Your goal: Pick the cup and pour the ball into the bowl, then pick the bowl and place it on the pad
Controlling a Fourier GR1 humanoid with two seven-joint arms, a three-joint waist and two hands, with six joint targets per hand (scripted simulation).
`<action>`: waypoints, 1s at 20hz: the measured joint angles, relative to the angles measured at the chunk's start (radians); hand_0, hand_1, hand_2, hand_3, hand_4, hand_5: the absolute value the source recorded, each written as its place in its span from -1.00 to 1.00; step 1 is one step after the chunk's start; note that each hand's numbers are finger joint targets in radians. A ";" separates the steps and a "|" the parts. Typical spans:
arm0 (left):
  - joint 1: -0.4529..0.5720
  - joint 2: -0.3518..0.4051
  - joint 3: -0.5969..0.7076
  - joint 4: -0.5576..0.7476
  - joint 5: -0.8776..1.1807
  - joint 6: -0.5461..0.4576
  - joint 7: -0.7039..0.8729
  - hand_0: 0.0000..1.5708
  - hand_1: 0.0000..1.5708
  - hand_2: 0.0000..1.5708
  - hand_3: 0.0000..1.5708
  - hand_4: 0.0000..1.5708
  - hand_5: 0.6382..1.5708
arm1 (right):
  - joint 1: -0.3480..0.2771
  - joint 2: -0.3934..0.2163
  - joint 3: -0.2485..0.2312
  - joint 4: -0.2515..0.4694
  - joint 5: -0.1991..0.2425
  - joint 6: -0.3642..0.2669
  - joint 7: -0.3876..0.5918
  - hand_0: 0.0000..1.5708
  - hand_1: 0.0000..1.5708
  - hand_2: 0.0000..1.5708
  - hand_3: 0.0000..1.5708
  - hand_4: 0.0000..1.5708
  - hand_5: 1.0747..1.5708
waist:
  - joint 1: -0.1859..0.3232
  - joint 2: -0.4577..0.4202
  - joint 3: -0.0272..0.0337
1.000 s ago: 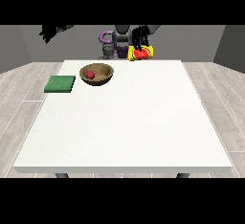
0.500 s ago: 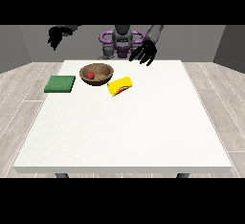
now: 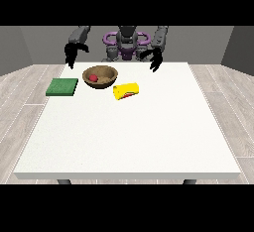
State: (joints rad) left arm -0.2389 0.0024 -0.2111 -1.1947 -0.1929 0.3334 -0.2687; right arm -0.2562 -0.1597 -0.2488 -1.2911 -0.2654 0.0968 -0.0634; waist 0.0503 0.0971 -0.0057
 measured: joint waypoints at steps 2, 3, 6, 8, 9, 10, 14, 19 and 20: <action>0.024 0.003 0.003 -0.009 0.037 -0.047 -0.049 -1.00 -1.00 -1.00 -1.00 0.15 0.73 | -0.001 0.015 0.003 0.030 0.023 -0.024 -0.039 -1.00 -1.00 -1.00 -1.00 -0.35 0.99 | 0.019 0.010 0.0022; 0.030 0.002 0.005 -0.010 0.051 -0.059 -0.066 -1.00 -1.00 -1.00 -1.00 0.16 0.73 | -0.001 0.026 0.009 0.050 0.033 -0.032 -0.061 -1.00 -1.00 -1.00 -1.00 -0.34 1.00 | 0.021 0.013 0.0028; 0.039 0.027 0.026 -0.035 0.089 -0.123 -0.086 -1.00 -1.00 -1.00 -1.00 0.17 0.71 | -0.001 0.038 0.004 0.131 0.048 -0.040 -0.130 -1.00 -1.00 -1.00 -1.00 -0.43 1.00 | 0.038 0.018 0.0044; 0.032 0.021 0.028 -0.045 0.087 -0.132 -0.069 -1.00 -1.00 -1.00 -1.00 0.18 0.71 | -0.024 0.031 -0.003 0.193 0.045 -0.032 -0.154 -1.00 -1.00 -1.00 -1.00 -0.46 1.00 | 0.036 0.013 0.0050; 0.042 0.028 0.034 -0.050 0.091 -0.147 -0.068 -1.00 -1.00 -1.00 -1.00 0.19 0.71 | -0.024 0.030 0.002 0.218 0.049 -0.026 -0.165 -1.00 -1.00 -1.00 -1.00 -0.46 1.00 | 0.034 0.003 0.0053; 0.040 0.028 0.040 -0.053 0.088 -0.148 -0.064 -1.00 -1.00 -1.00 -1.00 0.20 0.71 | -0.030 0.034 0.005 0.248 0.052 -0.025 -0.183 -1.00 -1.00 -1.00 -1.00 -0.48 1.00 | 0.032 -0.001 0.0054; 0.054 0.034 0.045 -0.090 0.084 -0.171 -0.053 -1.00 -1.00 -1.00 -1.00 0.21 0.70 | -0.041 0.027 -0.006 0.373 0.057 -0.011 -0.272 -1.00 -1.00 -1.00 -1.00 -0.55 1.00 | 0.041 -0.002 0.0059; 0.061 0.035 0.045 -0.136 0.063 -0.182 -0.032 -1.00 -1.00 -1.00 -1.00 0.22 0.69 | -0.053 0.006 -0.018 0.527 0.066 0.025 -0.389 -1.00 -1.00 -1.00 -1.00 -0.55 1.00 | 0.044 0.009 0.0062; 0.067 0.028 0.027 -0.153 0.058 -0.172 -0.012 -1.00 -1.00 -1.00 -1.00 0.22 0.69 | -0.056 0.006 -0.017 0.553 0.069 0.027 -0.406 -1.00 -1.00 -1.00 -1.00 -0.55 1.00 | 0.047 0.005 0.0055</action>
State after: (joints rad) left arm -0.1719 0.0300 -0.1836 -1.3480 -0.1350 0.1614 -0.2807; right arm -0.3124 -0.1538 -0.2662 -0.7380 -0.1964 0.1240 -0.4695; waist 0.0968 0.1021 -0.0002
